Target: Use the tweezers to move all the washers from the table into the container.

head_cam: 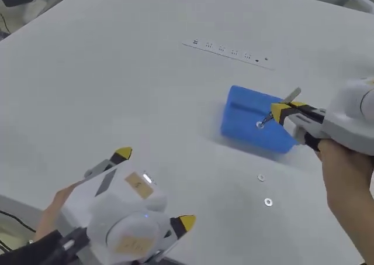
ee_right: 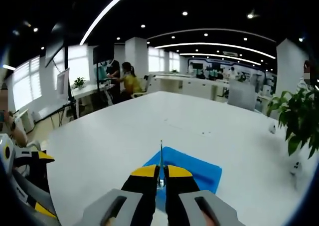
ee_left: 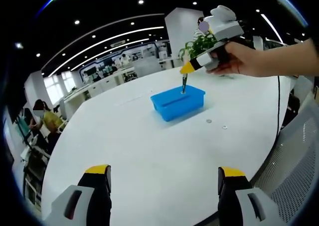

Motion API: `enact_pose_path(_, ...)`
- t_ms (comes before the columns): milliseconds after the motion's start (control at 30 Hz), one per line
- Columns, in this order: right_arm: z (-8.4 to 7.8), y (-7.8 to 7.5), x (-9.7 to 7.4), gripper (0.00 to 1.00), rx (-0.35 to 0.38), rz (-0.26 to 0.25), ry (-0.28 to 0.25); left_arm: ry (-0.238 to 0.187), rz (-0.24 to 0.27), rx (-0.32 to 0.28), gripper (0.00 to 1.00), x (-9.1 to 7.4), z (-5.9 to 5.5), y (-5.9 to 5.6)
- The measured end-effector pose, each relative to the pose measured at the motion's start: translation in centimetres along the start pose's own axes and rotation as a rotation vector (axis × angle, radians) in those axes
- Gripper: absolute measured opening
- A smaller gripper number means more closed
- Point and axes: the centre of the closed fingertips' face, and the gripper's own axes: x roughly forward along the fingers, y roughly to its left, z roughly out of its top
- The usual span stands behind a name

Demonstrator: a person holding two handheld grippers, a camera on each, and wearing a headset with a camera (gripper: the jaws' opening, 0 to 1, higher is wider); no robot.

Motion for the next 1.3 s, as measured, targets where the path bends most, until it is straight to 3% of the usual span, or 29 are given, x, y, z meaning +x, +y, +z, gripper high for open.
enact_pose_path(233,-0.7,-1.1,2.6,0.01,0.013,-0.011,0.024,0.013,-0.001,-0.001,0.90,0.1,-0.2,0.0)
enact_pose_path(533,-3.0,-2.1,5.4,0.02,-0.008,-0.028,0.083,0.022,-0.005,-0.004,0.89,0.1,-0.4,-0.1)
enact_pose_path(800,-4.6,-1.8,6.1,0.02,-0.061,-0.024,0.124,0.035,-0.002,-0.012,0.89,0.2,-0.6,0.0)
enact_pose_path(967,-4.9,-1.9,6.2,0.02,-0.030,-0.020,0.124,0.062,-0.012,0.000,0.89,0.4,-1.1,-0.2)
enact_pose_path(1300,-5.2,-2.1,6.5,0.02,-0.021,-0.021,0.120,0.053,-0.009,-0.014,0.88,0.3,-0.9,-0.1)
